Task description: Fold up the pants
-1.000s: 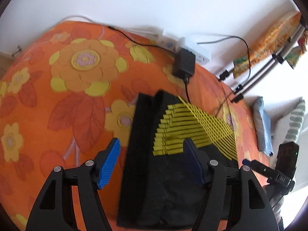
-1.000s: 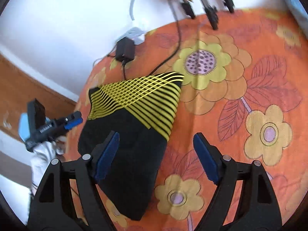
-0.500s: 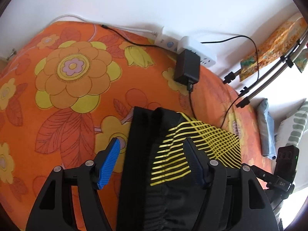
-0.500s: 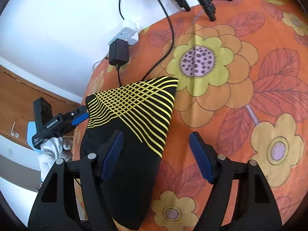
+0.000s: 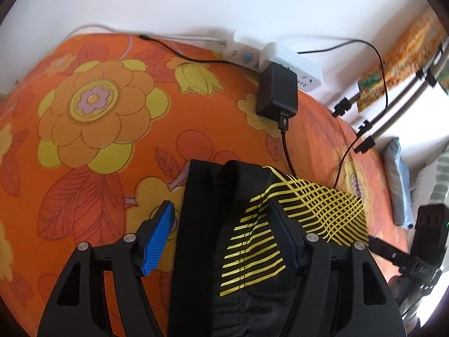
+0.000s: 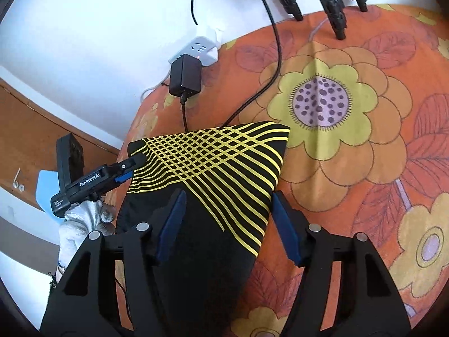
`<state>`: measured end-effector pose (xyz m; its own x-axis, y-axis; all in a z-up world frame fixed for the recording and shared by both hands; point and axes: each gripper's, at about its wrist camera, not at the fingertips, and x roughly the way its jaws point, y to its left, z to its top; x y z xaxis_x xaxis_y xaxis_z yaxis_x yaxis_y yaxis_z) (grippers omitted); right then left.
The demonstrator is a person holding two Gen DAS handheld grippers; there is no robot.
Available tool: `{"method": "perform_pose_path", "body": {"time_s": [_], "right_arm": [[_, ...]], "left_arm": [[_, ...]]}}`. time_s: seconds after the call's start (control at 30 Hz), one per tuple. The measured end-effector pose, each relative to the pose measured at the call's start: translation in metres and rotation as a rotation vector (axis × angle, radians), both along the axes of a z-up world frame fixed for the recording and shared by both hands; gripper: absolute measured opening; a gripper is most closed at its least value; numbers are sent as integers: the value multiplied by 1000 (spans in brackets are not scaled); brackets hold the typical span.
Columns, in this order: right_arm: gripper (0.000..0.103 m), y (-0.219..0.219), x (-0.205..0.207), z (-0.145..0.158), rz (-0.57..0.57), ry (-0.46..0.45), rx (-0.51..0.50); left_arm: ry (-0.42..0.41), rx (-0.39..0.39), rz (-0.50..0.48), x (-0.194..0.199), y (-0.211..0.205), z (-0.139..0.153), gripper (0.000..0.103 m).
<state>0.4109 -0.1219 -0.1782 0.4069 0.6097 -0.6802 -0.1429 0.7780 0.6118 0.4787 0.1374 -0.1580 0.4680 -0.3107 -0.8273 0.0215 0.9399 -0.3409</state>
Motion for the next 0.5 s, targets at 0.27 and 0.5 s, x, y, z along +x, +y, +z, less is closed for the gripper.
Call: {"method": "perform_pose_path", "body": {"time_s": [0.27,0.5], "right_arm": [[54,7,5,1,-10,-39,-17],[29,14,2,1,-9,-59,-75]], "left_arm": [[-53,125,-18,-5,-12,-2,29],[-70,166,-28,-6,-17,-2,21]]}}
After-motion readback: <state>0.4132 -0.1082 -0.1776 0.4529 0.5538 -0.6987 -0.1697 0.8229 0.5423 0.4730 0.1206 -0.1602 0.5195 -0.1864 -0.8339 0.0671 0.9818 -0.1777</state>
